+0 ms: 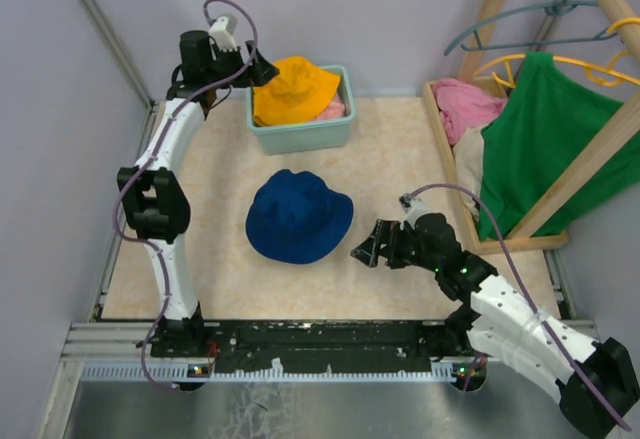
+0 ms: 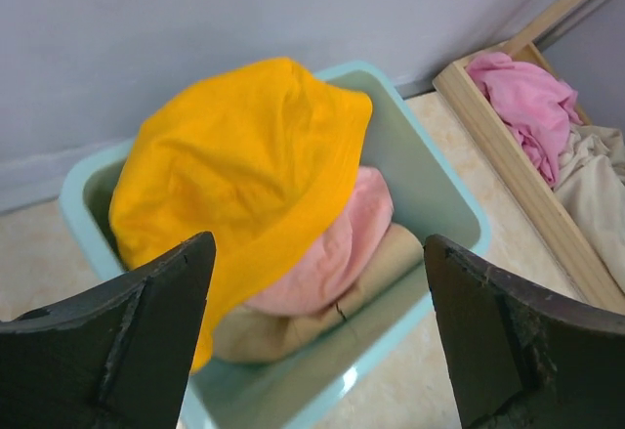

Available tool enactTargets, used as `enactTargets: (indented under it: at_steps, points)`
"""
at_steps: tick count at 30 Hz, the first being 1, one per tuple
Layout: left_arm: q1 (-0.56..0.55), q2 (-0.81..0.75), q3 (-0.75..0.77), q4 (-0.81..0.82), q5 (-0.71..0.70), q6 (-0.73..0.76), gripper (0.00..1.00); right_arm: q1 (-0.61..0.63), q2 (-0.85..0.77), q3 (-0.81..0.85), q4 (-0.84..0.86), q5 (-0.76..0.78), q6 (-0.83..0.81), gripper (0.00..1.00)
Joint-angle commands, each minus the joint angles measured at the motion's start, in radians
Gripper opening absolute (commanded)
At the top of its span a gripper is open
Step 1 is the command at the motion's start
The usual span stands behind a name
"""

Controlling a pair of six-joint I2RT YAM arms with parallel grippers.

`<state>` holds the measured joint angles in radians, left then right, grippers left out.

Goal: Stack the hats

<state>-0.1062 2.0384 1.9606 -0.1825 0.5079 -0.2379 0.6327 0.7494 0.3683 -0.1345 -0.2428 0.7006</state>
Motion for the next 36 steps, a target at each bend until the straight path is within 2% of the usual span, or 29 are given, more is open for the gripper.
enactTargets:
  at_steps: [1,4,12,20,28,32,36]
  points:
    - [-0.033,0.126,0.176,0.048,-0.065,0.053,0.95,-0.024,-0.051,0.077,-0.12,0.085,-0.049,0.97]
    - [-0.041,0.215,0.268,0.067,-0.082,0.037,0.97,-0.034,-0.08,0.087,-0.156,0.118,-0.047,0.98]
    - [-0.074,0.362,0.396,0.077,-0.237,0.03,0.99,-0.089,-0.123,0.105,-0.2,0.148,-0.044,0.97]
    - [-0.103,0.426,0.411,0.111,-0.239,0.019,0.99,-0.112,-0.11,0.118,-0.206,0.157,-0.05,0.98]
    - [-0.115,0.465,0.426,0.092,-0.31,0.038,0.99,-0.116,-0.114,0.127,-0.221,0.165,-0.049,0.97]
    - [-0.118,0.48,0.433,0.079,-0.327,0.049,0.9,-0.116,-0.13,0.126,-0.233,0.171,-0.041,0.97]
    - [-0.119,0.488,0.433,0.067,-0.337,0.049,0.68,-0.117,-0.151,0.126,-0.248,0.182,-0.033,0.97]
